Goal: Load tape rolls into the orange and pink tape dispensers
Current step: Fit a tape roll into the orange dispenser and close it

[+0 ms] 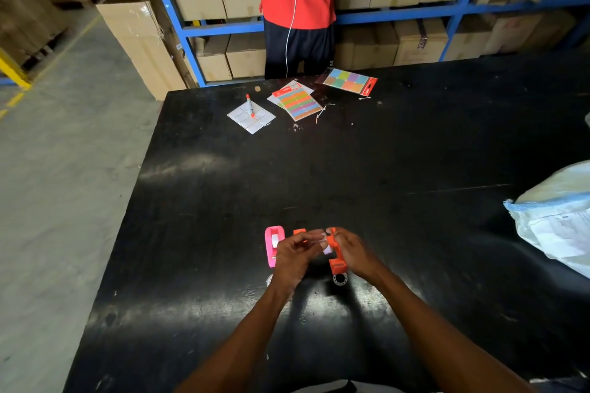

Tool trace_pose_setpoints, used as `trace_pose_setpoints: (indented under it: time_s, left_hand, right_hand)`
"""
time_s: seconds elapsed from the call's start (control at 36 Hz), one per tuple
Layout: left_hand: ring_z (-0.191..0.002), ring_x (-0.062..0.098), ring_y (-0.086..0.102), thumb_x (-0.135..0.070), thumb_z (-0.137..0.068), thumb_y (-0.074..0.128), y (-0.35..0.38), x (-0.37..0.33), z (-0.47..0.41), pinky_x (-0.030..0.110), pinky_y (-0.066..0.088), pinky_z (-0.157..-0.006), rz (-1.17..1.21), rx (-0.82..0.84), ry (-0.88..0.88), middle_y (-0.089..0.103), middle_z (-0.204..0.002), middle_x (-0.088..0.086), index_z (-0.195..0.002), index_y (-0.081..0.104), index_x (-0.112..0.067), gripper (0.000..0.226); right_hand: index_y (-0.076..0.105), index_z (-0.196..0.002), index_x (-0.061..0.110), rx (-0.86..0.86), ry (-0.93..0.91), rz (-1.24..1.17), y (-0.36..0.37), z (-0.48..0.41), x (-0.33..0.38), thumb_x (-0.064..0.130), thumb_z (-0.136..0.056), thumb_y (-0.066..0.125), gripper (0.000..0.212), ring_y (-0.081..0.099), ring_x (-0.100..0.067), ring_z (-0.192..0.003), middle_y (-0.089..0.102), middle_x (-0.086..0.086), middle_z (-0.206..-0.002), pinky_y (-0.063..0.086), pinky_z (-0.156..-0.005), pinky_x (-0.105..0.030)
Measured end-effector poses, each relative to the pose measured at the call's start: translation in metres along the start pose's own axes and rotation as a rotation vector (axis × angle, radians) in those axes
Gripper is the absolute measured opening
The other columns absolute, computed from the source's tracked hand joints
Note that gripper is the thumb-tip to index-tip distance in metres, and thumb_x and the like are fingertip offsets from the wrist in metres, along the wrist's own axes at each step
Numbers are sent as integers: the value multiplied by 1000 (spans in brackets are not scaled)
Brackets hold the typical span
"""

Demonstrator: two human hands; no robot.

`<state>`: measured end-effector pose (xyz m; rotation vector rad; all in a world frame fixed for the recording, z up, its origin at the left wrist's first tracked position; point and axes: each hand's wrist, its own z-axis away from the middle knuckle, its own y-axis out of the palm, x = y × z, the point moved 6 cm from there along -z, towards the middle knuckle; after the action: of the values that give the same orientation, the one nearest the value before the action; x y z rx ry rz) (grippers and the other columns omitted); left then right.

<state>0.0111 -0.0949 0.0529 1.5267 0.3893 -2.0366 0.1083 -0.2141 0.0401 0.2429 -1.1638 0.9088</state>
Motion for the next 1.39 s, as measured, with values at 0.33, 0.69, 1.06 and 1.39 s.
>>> trace_pose_setpoints:
  time_s: [0.33, 0.69, 1.06, 1.39]
  left_hand:
    - [-103, 27, 71, -6, -68, 87, -3, -6, -4, 43, 57, -94, -115, 32, 102, 74, -106, 12, -99, 64, -8, 39]
    - [-101, 20, 71, 2, -69, 84, 4, -12, -5, 28, 58, -86, -151, 52, 141, 74, -103, 11, -104, 60, -2, 43]
    - [-100, 18, 71, 4, -70, 83, 15, -4, -12, 23, 57, -81, -124, 64, 109, 73, -105, 14, -106, 59, -4, 44]
    - [-76, 7, 72, -8, -85, 74, -33, 3, -57, 18, 56, -67, -197, -158, 48, 73, -87, 3, -94, 69, -15, 13]
  right_hand:
    - [62, -117, 33, -2, -12, 68, -1, -2, 0, 39, -96, 30, 38, 67, -18, -102, 70, 0, -112, 51, -98, -44]
    - [66, -106, 26, -10, -81, 14, 1, -3, 2, 32, -99, 32, 35, 69, -15, -95, 73, 0, -101, 52, -95, -44]
    - [70, -102, 29, -68, -17, -83, 0, -7, -4, 22, -101, 34, 37, 70, -18, -96, 75, -1, -101, 54, -93, -44]
    - [69, -102, 32, -103, 73, -149, -6, -11, -10, 32, -99, 40, 29, 65, -16, -100, 71, -6, -107, 51, -88, -31]
